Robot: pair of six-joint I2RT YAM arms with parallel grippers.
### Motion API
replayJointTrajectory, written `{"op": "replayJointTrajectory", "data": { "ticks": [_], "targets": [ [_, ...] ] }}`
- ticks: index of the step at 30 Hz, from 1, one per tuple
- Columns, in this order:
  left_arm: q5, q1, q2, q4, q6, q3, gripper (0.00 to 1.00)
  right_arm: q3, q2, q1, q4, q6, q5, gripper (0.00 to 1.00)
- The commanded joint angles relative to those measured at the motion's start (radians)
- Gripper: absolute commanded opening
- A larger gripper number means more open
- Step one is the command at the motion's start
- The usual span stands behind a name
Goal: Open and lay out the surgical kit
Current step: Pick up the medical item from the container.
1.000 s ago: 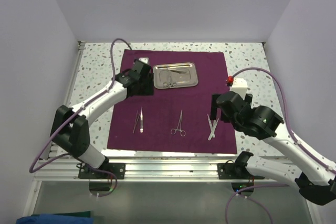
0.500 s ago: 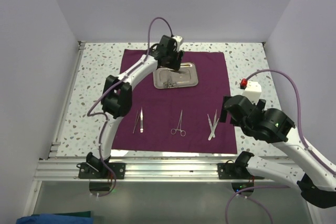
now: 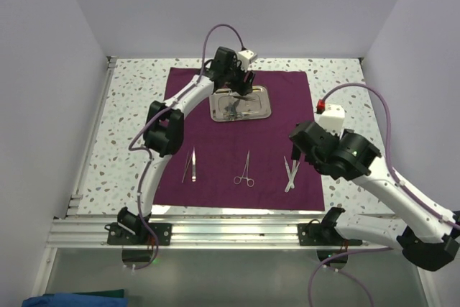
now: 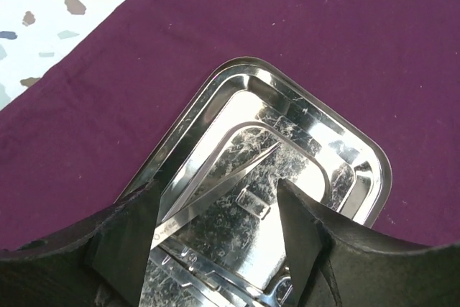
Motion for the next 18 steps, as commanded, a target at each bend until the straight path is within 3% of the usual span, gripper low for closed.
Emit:
{"op": "replayJointTrajectory", "data": {
  "ticks": [1, 18],
  "targets": [
    [0.073, 0.005, 0.039, 0.065, 0.040, 0.045, 0.70, 0.052, 0.046, -0.003, -0.145, 0.003, 0.051, 0.98],
    [0.096, 0.010, 0.077, -0.005, 0.078, -0.002, 0.65, 0.044, 0.109, -0.003, -0.088, -0.034, 0.068, 0.98]
  ]
}}
